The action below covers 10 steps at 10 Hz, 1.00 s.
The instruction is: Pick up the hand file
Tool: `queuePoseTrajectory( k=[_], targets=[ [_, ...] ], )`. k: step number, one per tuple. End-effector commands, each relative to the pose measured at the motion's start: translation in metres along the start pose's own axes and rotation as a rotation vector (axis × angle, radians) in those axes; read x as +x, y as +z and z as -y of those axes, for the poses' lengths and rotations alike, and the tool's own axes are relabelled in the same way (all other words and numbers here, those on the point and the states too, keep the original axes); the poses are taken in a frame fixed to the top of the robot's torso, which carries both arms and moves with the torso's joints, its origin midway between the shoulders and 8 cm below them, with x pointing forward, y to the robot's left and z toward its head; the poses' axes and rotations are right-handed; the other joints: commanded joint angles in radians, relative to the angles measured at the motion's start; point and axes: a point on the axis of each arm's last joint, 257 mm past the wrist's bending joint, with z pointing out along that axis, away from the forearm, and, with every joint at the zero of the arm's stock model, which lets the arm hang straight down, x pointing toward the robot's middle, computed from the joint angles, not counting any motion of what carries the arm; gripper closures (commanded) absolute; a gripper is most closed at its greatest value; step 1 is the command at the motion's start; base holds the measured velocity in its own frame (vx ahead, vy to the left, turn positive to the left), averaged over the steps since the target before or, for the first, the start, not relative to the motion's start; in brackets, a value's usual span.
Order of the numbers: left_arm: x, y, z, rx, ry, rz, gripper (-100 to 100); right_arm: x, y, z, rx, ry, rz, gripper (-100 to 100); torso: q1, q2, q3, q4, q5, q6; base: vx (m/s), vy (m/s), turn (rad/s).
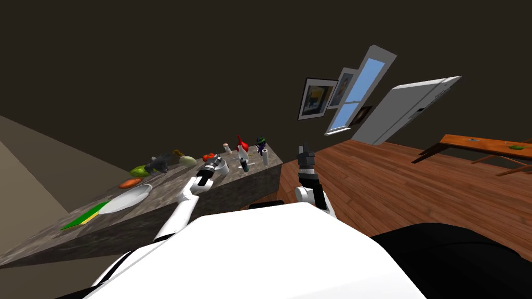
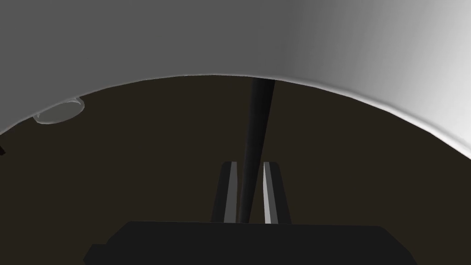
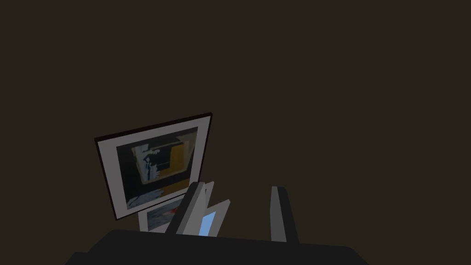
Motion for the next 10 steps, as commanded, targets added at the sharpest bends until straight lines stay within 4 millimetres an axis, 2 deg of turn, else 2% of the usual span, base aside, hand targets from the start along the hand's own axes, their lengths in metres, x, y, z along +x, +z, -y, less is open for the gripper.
queuePoseTrajectory(
  k=[1, 2, 3, 4, 5, 6, 7, 8, 9, 10],
  targets=[
    [-0.01, -0.002, 0.003, 0.01, 0.002, 0.02, 100, 0.0, 0.0, 0.0, 0.0, 0.0, 0.0, 0, 0.0, 0.0, 0.0, 0.0, 0.0, 0.0, -0.001, 0.003, 0.027],
    [-0.003, -0.017, -0.017, -0.052, 0.002, -0.002, 100, 0.0, 0.0, 0.0, 0.0, 0.0, 0.0, 0, -0.002, 0.0, 0.0, 0.0, 0.0, 0.0, 0.008, 0.038, -0.219],
    [-0.002, -0.025, -0.016, -0.05, 0.008, -0.004, 100, 0.0, 0.0, 0.0, 0.0, 0.0, 0.0, 0, 0.001, 0.0, 0.0, 0.0, 0.001, 0.001, 0.002, 0.052, -0.168],
    [-0.016, -0.024, -0.009, -0.034, 0.011, 0.025, 100, 0.0, 0.0, 0.0, 0.0, 0.0, 0.0, 0, 0.002, 0.0, 0.0, 0.0, 0.001, 0.0, -0.004, 0.027, 0.019],
    [-0.008, -0.039, -0.031, -0.102, 0.013, -0.002, 100, 0.0, 0.0, 0.0, 0.0, 0.0, 0.0, 0, 0.0, 0.0, 0.0, 0.0, 0.0, 0.0, -0.004, 0.042, -0.194],
    [-0.008, -0.048, -0.03, -0.099, 0.019, -0.003, 100, 0.0, 0.0, 0.0, 0.0, 0.0, 0.0, 0, 0.002, 0.0, 0.0, 0.0, 0.001, 0.001, 0.0, 0.053, -0.148],
    [-0.023, -0.046, -0.022, -0.083, 0.023, 0.027, 100, 0.0, 0.0, 0.0, 0.0, 0.0, 0.0, 0, 0.003, 0.0, 0.0, -0.001, 0.002, 0.0, 0.001, 0.027, 0.004],
    [-0.014, -0.064, -0.046, -0.154, 0.028, -0.002, 100, 0.0, 0.0, 0.0, 0.0, 0.0, 0.0, 0, 0.001, 0.001, 0.0, 0.0, 0.001, -0.001, -0.001, 0.043, -0.202],
    [-0.021, -0.071, -0.041, -0.145, 0.035, 0.009, 100, 0.0, 0.0, 0.0, 0.0, 0.0, 0.0, 0, 0.003, 0.001, 0.0, 0.0, 0.001, 0.0, -0.006, 0.05, -0.142],
    [-0.036, -0.069, -0.034, -0.129, 0.039, 0.038, 100, 0.0, 0.0, 0.0, 0.0, 0.0, 0.0, 0, 0.003, 0.001, 0.0, 0.0, 0.002, -0.001, -0.004, 0.023, 0.005]
  ],
)
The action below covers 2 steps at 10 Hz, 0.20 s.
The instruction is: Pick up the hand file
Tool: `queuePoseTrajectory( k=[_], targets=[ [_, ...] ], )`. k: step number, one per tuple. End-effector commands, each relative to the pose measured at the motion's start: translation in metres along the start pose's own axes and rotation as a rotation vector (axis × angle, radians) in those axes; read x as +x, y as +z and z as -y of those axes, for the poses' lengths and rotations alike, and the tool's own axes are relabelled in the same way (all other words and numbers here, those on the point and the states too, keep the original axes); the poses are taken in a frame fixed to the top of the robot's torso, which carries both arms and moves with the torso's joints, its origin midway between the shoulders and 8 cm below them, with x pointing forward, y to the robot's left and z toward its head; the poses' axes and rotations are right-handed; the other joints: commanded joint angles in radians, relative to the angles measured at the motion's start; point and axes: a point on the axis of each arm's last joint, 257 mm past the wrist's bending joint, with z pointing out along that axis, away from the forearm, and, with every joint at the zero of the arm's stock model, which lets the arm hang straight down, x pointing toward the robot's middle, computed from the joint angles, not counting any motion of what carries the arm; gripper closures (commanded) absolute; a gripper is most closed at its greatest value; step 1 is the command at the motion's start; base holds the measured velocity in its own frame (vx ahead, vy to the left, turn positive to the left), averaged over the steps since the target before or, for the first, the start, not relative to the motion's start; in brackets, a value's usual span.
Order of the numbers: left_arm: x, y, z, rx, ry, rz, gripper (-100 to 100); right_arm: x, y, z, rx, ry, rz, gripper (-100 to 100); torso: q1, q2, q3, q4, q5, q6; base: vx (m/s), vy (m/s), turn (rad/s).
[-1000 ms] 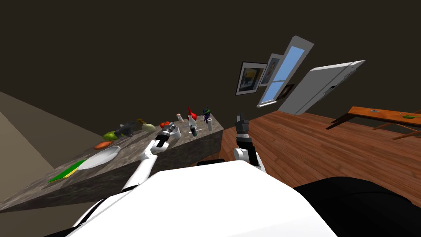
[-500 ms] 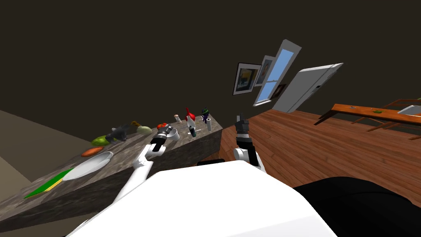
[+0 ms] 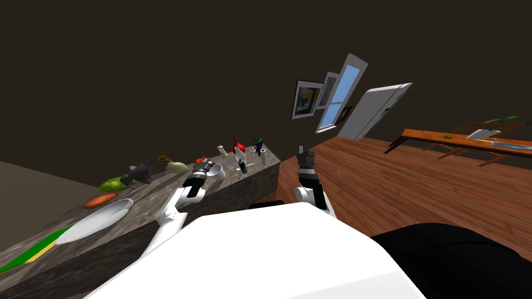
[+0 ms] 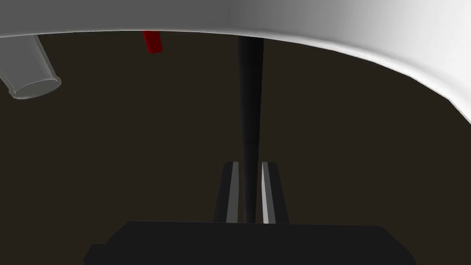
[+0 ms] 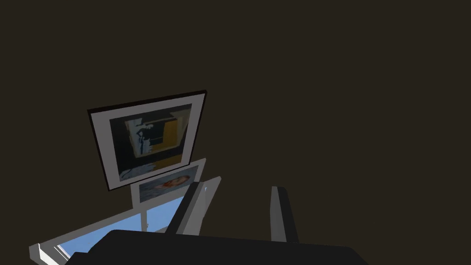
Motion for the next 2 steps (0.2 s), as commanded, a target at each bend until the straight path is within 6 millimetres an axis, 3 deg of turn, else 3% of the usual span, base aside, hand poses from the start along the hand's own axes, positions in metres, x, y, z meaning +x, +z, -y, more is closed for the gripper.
queuePoseTrajectory(
  k=[1, 2],
  targets=[
    [0.0, 0.0, 0.0, 0.0, 0.0, 0.0, 100, 0.0, 0.0, 0.0, 0.0, 0.0, 0.0, 0, 0.0, 0.0, 0.0, 0.0, 0.0, 0.0, 0.0, 0.008, 0.009],
    [-0.0021, 0.0, 0.0003, 0.001, 0.0, 0.004, 0, 0.0, 0.0, 0.0, 0.0, 0.0, 0.0, 0, -0.001, -0.001, -0.001, -0.001, 0.0, 0.001, 0.0, 0.0, 0.0]
  ],
)
